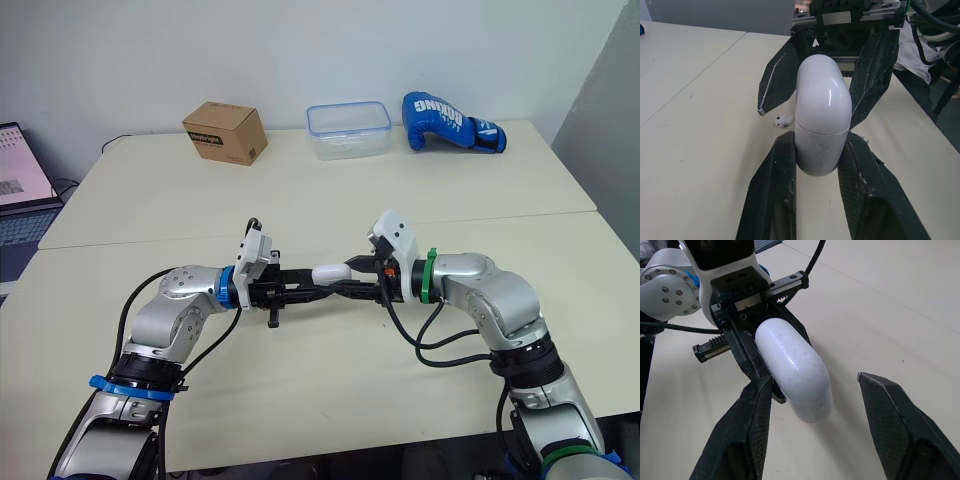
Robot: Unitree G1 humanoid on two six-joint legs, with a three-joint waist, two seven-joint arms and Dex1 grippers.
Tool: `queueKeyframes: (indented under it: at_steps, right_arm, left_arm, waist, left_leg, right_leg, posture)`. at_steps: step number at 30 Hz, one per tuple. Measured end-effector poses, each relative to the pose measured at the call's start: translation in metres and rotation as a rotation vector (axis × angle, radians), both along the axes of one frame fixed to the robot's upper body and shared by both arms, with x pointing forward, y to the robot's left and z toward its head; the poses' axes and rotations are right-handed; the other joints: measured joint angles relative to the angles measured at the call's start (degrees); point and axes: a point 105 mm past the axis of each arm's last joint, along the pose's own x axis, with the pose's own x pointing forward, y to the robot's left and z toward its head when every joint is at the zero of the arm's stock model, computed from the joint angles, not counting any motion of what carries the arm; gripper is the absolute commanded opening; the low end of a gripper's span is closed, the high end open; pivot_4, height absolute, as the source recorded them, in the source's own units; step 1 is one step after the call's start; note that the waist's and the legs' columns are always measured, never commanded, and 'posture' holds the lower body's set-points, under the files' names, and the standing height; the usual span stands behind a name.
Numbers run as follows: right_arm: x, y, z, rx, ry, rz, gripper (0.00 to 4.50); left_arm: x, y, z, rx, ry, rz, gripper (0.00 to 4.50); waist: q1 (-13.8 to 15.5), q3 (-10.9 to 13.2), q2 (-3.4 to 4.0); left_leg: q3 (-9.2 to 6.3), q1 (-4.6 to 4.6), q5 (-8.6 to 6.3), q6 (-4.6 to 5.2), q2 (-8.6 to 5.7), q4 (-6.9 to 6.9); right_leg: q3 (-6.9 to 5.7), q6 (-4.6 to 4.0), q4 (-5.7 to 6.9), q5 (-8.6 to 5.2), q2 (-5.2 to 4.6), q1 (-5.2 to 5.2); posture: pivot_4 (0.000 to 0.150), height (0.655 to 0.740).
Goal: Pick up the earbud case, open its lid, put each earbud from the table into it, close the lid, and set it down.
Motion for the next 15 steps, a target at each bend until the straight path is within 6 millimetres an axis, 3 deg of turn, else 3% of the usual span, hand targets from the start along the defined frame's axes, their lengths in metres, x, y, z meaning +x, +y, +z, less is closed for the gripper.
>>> queueKeyframes:
  at_steps: [7, 15]
  right_arm:
    - [0.001, 0.003, 0.004, 0.011, -0.005, 0.007, 2.77]
    - [0.011, -0.003, 0.017, 0.03, -0.05, -0.04, 2.77]
  left_arm:
    - [-0.003, 0.008, -0.01, 0.007, 0.03, 0.024, 0.76]
    - [-0.012, 0.002, -0.018, 0.023, 0.047, -0.023, 0.76]
  waist:
    - [-0.06, 0.0, 0.01]
    - [-0.03, 0.0, 0.01]
  left_leg:
    - [0.0, 0.0, 0.0, 0.0, 0.0, 0.0]
    - [0.0, 0.0, 0.0, 0.0, 0.0, 0.0]
  right_leg:
    - [0.01, 0.0, 0.0, 0.0, 0.0, 0.0]
    - [0.0, 0.0, 0.0, 0.0, 0.0, 0.0]
  posture:
    - [0.15, 0.7307]
    - [0.15, 0.7307]
